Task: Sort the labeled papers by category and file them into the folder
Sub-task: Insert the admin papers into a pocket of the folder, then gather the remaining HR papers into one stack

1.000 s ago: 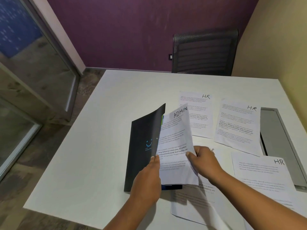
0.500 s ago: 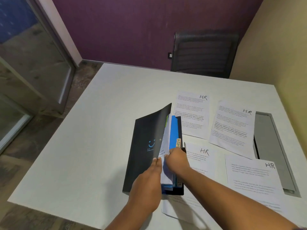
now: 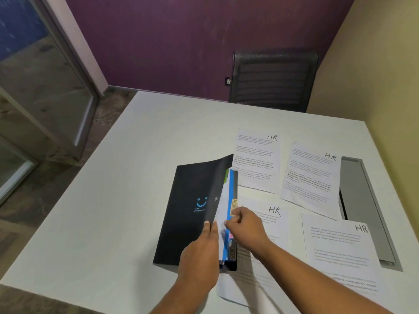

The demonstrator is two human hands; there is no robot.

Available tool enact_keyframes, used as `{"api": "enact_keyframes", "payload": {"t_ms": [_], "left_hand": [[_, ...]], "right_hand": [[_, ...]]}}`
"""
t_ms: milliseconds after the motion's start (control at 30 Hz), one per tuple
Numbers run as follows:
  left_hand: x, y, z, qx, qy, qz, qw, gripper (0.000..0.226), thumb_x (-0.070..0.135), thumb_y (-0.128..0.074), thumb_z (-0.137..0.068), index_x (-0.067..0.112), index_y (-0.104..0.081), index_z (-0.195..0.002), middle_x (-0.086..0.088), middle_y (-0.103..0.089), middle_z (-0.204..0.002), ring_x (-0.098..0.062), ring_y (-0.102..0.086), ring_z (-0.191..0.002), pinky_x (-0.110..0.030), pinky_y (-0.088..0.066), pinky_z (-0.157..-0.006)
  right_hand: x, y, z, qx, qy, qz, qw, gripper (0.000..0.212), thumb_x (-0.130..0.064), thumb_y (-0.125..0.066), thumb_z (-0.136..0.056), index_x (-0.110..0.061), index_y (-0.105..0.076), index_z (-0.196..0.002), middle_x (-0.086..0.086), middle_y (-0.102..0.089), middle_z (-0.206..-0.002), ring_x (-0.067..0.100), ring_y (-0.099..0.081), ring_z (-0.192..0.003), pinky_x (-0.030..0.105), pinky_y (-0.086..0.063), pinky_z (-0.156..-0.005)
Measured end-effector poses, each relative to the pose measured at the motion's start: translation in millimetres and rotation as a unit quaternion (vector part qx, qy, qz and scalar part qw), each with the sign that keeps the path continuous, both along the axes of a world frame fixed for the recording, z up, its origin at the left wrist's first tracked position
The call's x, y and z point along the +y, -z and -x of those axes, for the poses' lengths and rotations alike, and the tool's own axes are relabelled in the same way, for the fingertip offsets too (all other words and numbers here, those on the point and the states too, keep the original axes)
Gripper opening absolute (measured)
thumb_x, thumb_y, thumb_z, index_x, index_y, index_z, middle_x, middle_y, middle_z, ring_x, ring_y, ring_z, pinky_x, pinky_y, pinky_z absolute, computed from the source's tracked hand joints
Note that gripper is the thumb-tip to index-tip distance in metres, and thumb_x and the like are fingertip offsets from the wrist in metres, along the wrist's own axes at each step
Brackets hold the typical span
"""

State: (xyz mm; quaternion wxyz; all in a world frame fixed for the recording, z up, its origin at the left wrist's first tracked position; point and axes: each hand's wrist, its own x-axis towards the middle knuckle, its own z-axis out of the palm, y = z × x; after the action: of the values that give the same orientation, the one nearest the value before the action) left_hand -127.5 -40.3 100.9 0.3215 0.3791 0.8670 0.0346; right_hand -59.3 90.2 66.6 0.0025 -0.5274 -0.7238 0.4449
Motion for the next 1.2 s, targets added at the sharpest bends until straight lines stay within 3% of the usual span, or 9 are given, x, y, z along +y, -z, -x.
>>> {"api": "enact_keyframes", "payload": {"t_ms": [167,300,467,700,833,900,1000,1100,1200], "left_hand": [[4.8,29.7,15.8,0.053,0.065,0.039,0.996,0.085,0.038,-0.064,-0.093,0.025,-0.008,-0.156,-0.002,-0.01,-0.166,-0.021,-0.059,-0.121,-0.029,-0.055,-0.087],[5.2,48.1,17.3,0.08,0.129,0.082,0.985,0.087,0.029,-0.063,-0.094,0.027,-0.002,-0.156,-0.01,-0.003,-0.166,-0.04,-0.032,-0.144,-0.038,-0.052,-0.095],[-2.2,73.7,16.2,0.092,0.173,0.102,0.975,0.084,0.009,-0.054,-0.094,0.02,0.001,-0.157,-0.005,-0.004,-0.166,-0.041,-0.019,-0.149,-0.044,-0.053,-0.092],[-4.6,101.9,2.5,0.098,0.14,0.099,0.98,0.073,0.053,-0.034,-0.101,0.022,-0.002,-0.158,-0.002,0.007,-0.166,-0.038,-0.002,-0.152,-0.043,-0.046,-0.102],[-2.2,100.1,-8.2,0.109,0.086,0.052,0.989,0.064,0.051,-0.041,-0.098,0.021,-0.026,-0.153,-0.006,-0.016,-0.164,-0.029,-0.022,-0.149,-0.037,-0.042,-0.107],[-0.4,97.3,-18.3,0.13,0.054,-0.03,0.99,0.039,0.044,-0.046,-0.097,0.022,-0.055,-0.127,-0.002,-0.051,-0.137,-0.021,-0.054,-0.122,-0.033,-0.051,-0.093],[7.1,92.1,-39.6,0.096,-0.025,-0.118,0.988,0.015,0.038,-0.053,-0.093,0.024,-0.059,-0.093,0.008,-0.054,-0.103,-0.015,-0.06,-0.089,-0.033,-0.056,-0.075],[19.3,89.6,-57.5,0.044,-0.113,-0.103,0.987,0.025,0.043,-0.063,-0.087,0.023,-0.055,-0.1,0.006,-0.052,-0.107,-0.017,-0.058,-0.097,-0.037,-0.056,-0.077],[30.0,93.1,-67.3,0.053,-0.166,-0.045,0.984,0.06,0.044,-0.081,-0.073,0.014,-0.05,-0.115,-0.005,-0.049,-0.118,-0.026,-0.054,-0.11,-0.041,-0.053,-0.082]], "right_hand": [[12.0,1.1,-80.9,-0.013,-0.014,-0.025,1.0,0.01,-0.022,-0.073,-0.084,-0.018,-0.068,-0.09,-0.001,-0.071,-0.086,0.013,-0.065,-0.082,0.014,-0.042,-0.067],[15.1,5.0,-150.4,-0.061,0.013,-0.027,0.998,0.014,-0.025,-0.075,-0.084,-0.026,-0.063,-0.079,-0.009,-0.068,-0.083,0.001,-0.059,-0.075,0.011,-0.038,-0.064],[16.9,12.9,-217.0,-0.129,0.088,-0.013,0.988,0.01,-0.018,-0.078,-0.081,-0.02,-0.069,-0.078,-0.001,-0.072,-0.091,0.018,-0.064,-0.085,0.03,-0.041,-0.076],[15.8,21.3,-261.1,-0.17,0.105,-0.027,0.979,0.011,-0.022,-0.074,-0.084,-0.025,-0.066,-0.077,-0.004,-0.072,-0.085,0.02,-0.065,-0.083,0.032,-0.04,-0.074],[21.8,31.6,-273.9,-0.157,0.093,-0.027,0.983,0.011,-0.02,-0.072,-0.085,-0.028,-0.066,-0.08,-0.006,-0.074,-0.089,0.017,-0.067,-0.087,0.029,-0.044,-0.073],[29.6,35.5,-280.2,-0.144,0.093,-0.016,0.985,0.007,-0.018,-0.071,-0.086,-0.024,-0.069,-0.085,-0.005,-0.074,-0.089,0.013,-0.068,-0.082,0.021,-0.043,-0.068],[47.3,34.9,-286.8,-0.125,0.106,-0.01,0.986,0.005,-0.018,-0.072,-0.085,-0.021,-0.07,-0.089,-0.003,-0.075,-0.09,0.014,-0.069,-0.08,0.021,-0.044,-0.069],[66.7,37.7,-298.7,-0.111,0.137,-0.01,0.984,0.011,-0.02,-0.072,-0.085,-0.019,-0.071,-0.096,0.0,-0.074,-0.099,0.02,-0.066,-0.09,0.029,-0.044,-0.077],[79.5,38.0,-316.7,-0.101,0.198,-0.01,0.975,0.02,-0.016,-0.07,-0.086,-0.014,-0.067,-0.106,0.006,-0.071,-0.099,0.02,-0.065,-0.083,0.022,-0.042,-0.065]]}}
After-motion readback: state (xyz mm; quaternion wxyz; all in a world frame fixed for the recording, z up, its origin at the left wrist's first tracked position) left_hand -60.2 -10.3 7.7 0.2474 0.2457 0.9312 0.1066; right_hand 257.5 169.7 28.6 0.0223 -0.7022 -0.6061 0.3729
